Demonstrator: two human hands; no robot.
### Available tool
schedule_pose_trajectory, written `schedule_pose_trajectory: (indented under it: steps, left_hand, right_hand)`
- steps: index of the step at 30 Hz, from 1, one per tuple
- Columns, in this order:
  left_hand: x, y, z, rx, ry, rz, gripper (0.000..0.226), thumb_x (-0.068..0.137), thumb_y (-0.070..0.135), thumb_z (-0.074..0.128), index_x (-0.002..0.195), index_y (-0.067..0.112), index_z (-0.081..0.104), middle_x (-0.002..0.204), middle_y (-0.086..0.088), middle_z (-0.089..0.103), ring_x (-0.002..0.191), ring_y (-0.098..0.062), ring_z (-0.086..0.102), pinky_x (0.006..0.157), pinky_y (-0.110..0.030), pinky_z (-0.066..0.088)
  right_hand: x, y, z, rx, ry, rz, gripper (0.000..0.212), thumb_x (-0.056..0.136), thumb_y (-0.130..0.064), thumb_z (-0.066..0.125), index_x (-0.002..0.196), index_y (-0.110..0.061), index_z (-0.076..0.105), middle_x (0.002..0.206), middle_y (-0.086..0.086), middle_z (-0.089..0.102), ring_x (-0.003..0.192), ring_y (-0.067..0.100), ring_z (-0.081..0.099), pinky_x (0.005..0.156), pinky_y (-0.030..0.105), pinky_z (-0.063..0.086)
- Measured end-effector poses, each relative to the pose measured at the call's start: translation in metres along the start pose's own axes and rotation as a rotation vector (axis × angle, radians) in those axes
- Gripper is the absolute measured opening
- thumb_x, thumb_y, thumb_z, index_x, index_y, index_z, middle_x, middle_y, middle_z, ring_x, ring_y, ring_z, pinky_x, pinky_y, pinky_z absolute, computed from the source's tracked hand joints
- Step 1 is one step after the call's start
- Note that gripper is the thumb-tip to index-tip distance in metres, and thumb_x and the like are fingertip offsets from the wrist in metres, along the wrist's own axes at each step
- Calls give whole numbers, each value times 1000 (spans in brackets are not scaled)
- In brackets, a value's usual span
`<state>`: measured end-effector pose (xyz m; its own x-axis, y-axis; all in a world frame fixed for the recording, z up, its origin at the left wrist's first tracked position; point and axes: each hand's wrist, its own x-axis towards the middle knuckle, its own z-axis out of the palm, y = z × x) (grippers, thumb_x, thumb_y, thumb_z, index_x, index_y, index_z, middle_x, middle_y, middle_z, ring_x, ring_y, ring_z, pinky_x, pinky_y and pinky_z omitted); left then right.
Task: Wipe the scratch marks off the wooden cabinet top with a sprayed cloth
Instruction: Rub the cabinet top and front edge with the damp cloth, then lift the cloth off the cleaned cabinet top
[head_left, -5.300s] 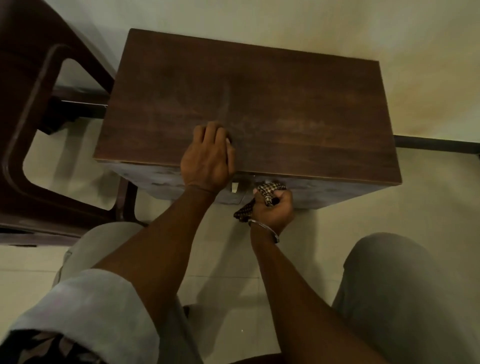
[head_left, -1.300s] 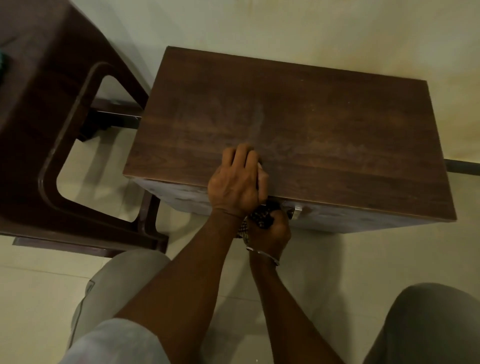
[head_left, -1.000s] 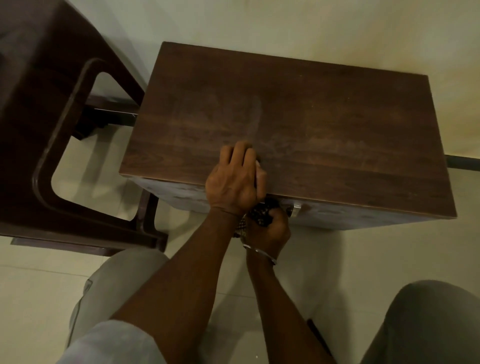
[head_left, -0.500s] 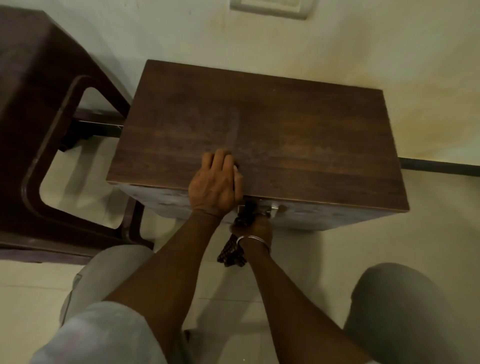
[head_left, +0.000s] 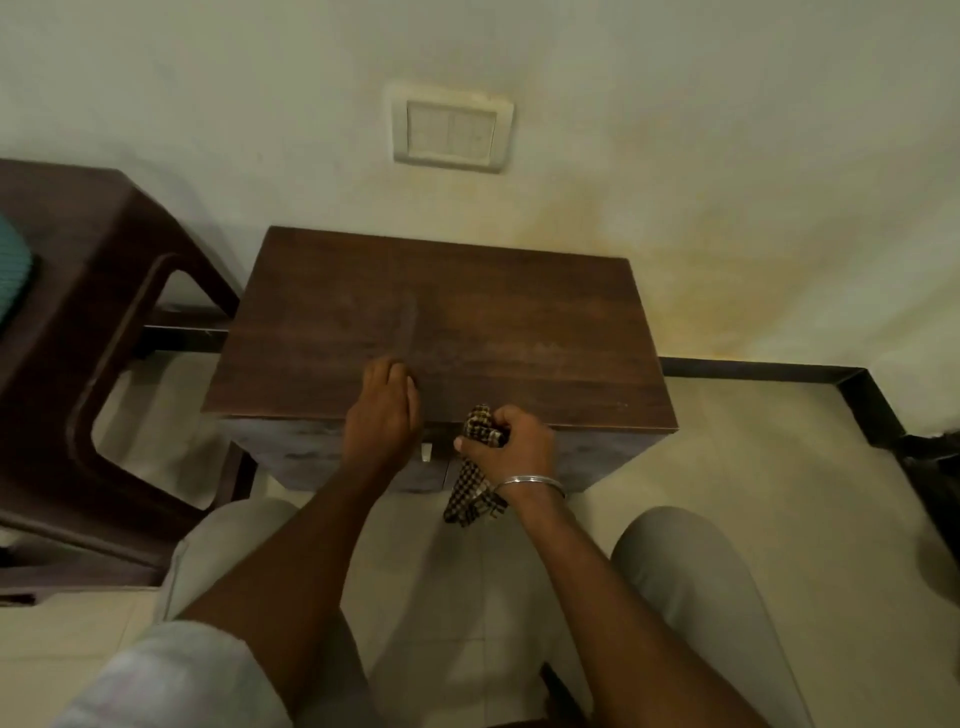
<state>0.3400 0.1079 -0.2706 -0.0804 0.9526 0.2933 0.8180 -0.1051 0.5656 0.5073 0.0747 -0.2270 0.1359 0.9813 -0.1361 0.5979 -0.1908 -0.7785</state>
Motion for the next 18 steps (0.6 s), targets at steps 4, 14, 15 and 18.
schedule_pose_trajectory:
  steps: [4, 14, 15, 18]
  left_hand:
    - [-2, 19, -29, -37, -1, 132, 20, 103, 10, 42, 106, -1, 59, 118, -16, 55, 121, -29, 48, 100, -39, 43]
    - [0, 8, -132, 70, 35, 198, 18, 102, 14, 46, 92, 8, 60, 98, -9, 58, 98, -24, 53, 102, -42, 42]
    - [1, 5, -144, 85, 49, 197, 20, 103, 15, 44, 92, 8, 60, 98, -9, 58, 97, -23, 52, 102, -42, 43]
    - [1, -2, -187, 132, 82, 170, 21, 102, 15, 44, 96, 5, 61, 103, -12, 60, 101, -25, 53, 103, -42, 42]
  right_hand:
    - [5, -17, -33, 27, 95, -63, 23, 70, -17, 84, 86, -12, 68, 80, 1, 69, 71, 11, 62, 67, 25, 52]
    - [34, -83, -74, -148, 237, -230, 35, 67, -13, 80, 96, -2, 64, 99, 21, 64, 93, 36, 59, 78, 37, 46]
    - [35, -90, -75, -162, 240, -242, 36, 68, -14, 80, 98, -2, 64, 100, 21, 64, 94, 37, 59, 79, 39, 47]
    - [31, -121, -68, -158, 241, -308, 38, 69, -14, 79, 102, -2, 63, 103, 22, 64, 96, 37, 60, 83, 42, 49]
